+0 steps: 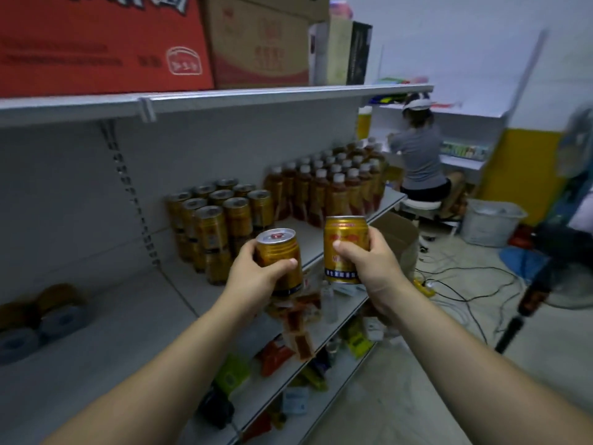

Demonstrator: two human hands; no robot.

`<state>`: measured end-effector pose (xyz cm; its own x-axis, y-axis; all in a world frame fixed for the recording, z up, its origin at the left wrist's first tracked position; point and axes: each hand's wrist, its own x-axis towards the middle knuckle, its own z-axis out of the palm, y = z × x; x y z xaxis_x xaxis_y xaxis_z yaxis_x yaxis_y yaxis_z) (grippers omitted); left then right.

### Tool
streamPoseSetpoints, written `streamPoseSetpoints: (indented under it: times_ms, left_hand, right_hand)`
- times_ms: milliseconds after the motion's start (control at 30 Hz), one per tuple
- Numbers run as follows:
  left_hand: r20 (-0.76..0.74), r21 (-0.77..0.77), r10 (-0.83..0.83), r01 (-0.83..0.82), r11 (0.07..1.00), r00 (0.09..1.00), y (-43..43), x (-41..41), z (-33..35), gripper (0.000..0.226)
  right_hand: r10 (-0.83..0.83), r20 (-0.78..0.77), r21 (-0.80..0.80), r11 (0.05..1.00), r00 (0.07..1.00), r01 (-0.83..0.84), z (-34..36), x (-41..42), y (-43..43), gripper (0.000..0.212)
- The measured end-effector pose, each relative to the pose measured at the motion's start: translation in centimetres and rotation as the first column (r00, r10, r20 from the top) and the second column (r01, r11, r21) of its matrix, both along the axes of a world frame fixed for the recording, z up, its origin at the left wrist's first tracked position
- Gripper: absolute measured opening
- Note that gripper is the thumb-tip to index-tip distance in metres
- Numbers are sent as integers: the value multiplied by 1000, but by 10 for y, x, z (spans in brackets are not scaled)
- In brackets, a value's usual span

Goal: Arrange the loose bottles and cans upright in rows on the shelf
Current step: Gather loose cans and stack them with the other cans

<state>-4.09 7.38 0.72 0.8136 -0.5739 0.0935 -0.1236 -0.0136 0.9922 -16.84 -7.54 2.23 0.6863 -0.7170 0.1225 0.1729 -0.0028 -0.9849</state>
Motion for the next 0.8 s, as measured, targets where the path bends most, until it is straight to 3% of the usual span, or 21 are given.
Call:
streamPoseSetpoints:
  times_ms: [233,600,800]
  left_hand:
    - [10,29,15,-15,999,1000,-67,12,-8,72]
    - [-22,63,68,-67,996,997,-167,103,-44,53]
    - [-50,122,104,-97,988,993,-183,123,-67,61]
  right_hand:
    - [8,-46,-65,998,999,-11,2,3,-62,42]
    - [51,-155,-133,988,987,-72,-25,100,-162,55]
    - [121,-215,-157,975,969,-157,-42,144,-200,59]
